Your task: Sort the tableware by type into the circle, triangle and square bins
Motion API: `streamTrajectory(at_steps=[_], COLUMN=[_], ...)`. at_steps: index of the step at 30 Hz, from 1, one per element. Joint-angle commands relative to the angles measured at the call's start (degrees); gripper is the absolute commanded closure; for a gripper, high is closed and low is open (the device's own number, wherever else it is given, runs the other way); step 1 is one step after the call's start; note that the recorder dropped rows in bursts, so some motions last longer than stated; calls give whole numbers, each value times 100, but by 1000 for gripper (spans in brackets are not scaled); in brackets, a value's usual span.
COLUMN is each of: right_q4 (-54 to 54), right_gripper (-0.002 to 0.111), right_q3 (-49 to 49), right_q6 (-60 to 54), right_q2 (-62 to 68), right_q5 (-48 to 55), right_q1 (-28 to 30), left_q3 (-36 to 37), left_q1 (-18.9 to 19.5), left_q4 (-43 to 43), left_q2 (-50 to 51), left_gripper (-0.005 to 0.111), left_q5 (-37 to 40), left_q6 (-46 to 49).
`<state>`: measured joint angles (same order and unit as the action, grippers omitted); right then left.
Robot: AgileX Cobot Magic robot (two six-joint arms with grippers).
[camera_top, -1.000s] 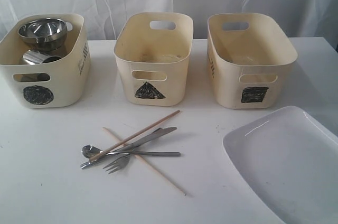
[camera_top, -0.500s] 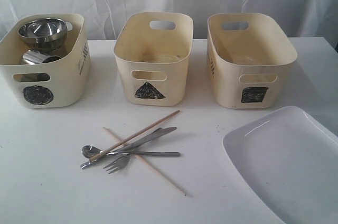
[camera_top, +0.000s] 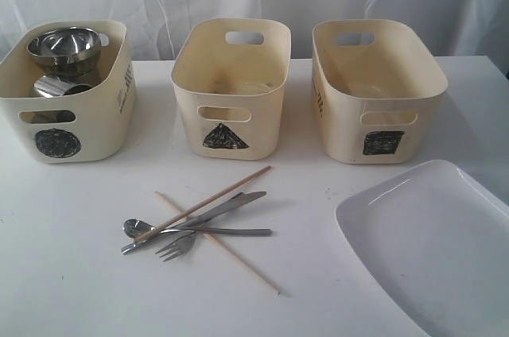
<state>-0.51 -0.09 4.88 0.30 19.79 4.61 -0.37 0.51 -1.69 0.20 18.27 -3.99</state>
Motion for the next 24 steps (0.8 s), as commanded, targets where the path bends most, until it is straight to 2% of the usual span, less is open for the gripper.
streamTrajectory(at_steps=[1,18,22,24], right_q4=[10,10,535,172], right_gripper=[108,108,108,108], right_q3=[9,9,9,9], right_q6=[15,4,-677,-425], right_q2=[-30,-30,-30,-30], right_q5=[-15,-16,-487,-977], right_q1=[-7,-7,-7,-7], left_q3=[37,37,37,37], left_q1=[-78,-78,-78,-78], left_q4=[73,49,49,49], left_q2=[-20,-20,-20,-20], left_gripper=[107,107,107,107], left_q5=[78,53,53,53], left_q6=[182,248,248,248])
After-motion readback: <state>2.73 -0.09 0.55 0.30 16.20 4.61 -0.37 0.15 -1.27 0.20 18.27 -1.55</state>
